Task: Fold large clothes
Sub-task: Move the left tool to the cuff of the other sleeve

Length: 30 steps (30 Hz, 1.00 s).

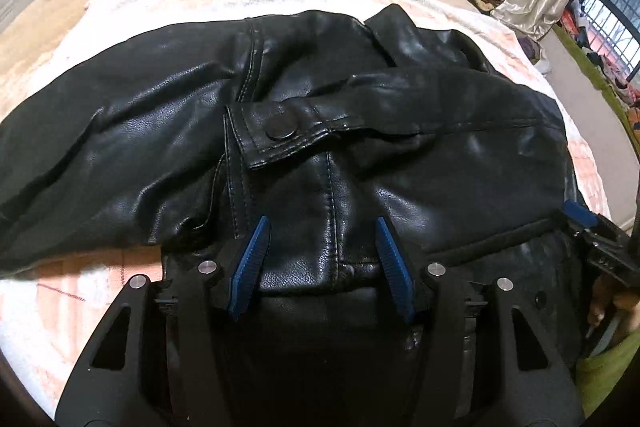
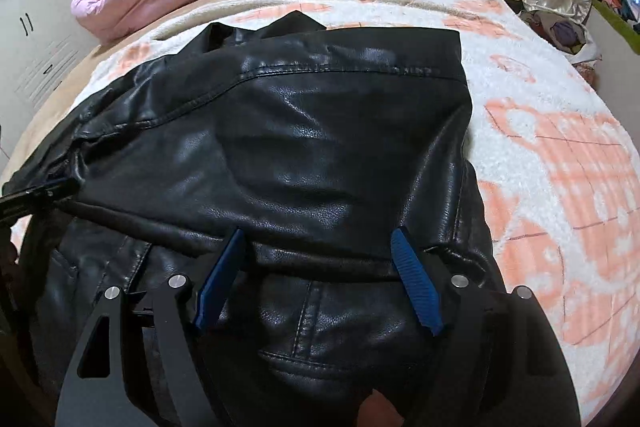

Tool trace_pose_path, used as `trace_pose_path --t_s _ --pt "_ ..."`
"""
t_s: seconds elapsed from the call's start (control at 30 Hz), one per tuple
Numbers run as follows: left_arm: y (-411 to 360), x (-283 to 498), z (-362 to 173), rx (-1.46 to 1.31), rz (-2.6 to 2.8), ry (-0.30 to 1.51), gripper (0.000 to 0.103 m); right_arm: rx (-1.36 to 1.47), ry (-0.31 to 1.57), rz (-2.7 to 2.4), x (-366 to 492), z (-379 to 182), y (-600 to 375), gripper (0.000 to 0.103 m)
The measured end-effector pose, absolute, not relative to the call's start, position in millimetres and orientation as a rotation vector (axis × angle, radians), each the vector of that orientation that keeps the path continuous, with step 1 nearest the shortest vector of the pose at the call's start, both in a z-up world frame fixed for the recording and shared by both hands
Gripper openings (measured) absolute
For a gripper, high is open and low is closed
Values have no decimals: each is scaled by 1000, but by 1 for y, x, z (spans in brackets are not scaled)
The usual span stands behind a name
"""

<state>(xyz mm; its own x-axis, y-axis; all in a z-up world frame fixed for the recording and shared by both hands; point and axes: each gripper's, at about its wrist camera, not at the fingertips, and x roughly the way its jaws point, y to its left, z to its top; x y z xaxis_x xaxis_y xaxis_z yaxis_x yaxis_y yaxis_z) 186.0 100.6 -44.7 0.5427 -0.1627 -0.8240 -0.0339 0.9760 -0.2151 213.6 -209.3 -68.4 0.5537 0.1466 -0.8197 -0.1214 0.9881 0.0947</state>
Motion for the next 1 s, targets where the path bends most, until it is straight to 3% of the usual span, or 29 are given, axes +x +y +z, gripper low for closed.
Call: trace_pose_path --t_s 0.17,0.23,0.5,0.67,1.0 --pt "102 171 -28 -189 -70 963 50 43 923 148 206 -50 -209 79" --pt "104 169 -20 -215 -71 945 60 71 917 151 203 -44 -211 83" --pt "89 161 9 -200 -17 920 79 56 867 207 198 -17 -198 95" --pt "89 153 27 -225 9 871 93 17 844 243 200 7 -178 96" --pt "138 127 36 -232 169 844 94 -14 759 315 191 39 -122 98"
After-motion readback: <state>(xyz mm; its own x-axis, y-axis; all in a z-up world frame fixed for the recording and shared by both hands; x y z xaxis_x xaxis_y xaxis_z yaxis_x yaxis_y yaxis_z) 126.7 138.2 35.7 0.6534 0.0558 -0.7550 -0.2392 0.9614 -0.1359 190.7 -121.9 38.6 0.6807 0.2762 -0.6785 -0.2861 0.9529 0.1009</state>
